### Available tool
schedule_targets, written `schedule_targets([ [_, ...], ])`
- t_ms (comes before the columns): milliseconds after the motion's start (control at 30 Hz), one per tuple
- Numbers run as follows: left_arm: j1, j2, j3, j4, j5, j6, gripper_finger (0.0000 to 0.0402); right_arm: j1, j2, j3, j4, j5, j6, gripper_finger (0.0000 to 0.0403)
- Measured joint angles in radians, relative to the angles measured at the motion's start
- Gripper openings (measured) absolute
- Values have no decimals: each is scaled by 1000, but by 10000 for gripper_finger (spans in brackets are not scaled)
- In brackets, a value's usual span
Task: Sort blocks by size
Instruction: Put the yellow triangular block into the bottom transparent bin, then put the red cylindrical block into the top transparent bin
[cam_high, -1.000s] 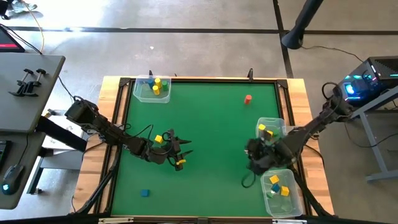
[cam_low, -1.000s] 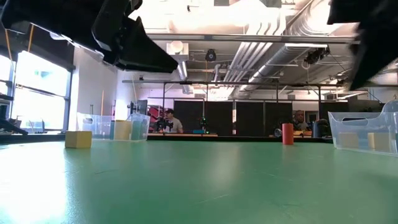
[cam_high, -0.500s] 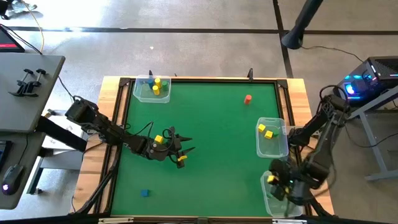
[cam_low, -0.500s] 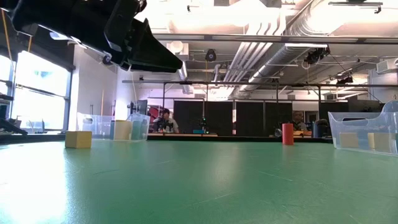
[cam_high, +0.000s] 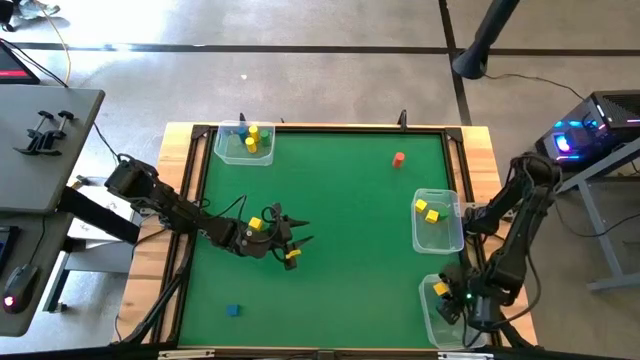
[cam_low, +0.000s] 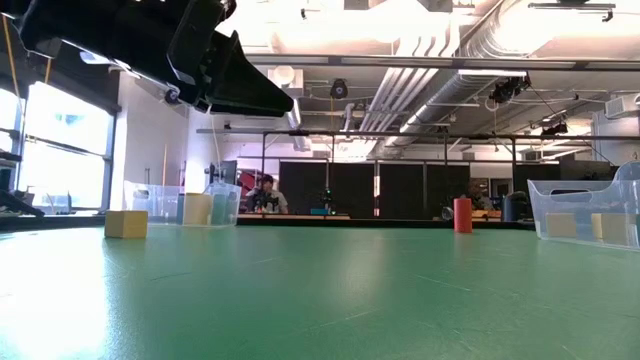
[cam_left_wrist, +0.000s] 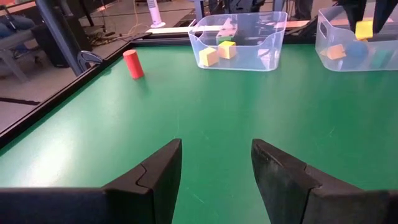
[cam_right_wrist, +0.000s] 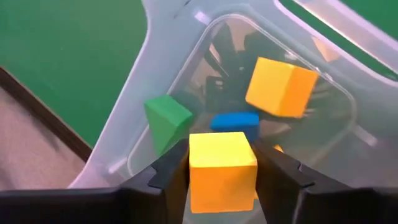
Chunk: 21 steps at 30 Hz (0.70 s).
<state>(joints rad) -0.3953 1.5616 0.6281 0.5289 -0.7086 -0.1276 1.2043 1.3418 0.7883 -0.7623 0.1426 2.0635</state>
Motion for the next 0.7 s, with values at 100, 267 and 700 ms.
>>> schedule_targets([
  [100,6,0,0,0,1,0,179,-12,0,-36,50,0,-1,180],
  [267,10,0,0,0,2,-7,179,-20,0,-16,37,2,-67,196],
  [700,11,0,0,23,3,-9,179,-122,-1,157,-375,435,-215,200],
])
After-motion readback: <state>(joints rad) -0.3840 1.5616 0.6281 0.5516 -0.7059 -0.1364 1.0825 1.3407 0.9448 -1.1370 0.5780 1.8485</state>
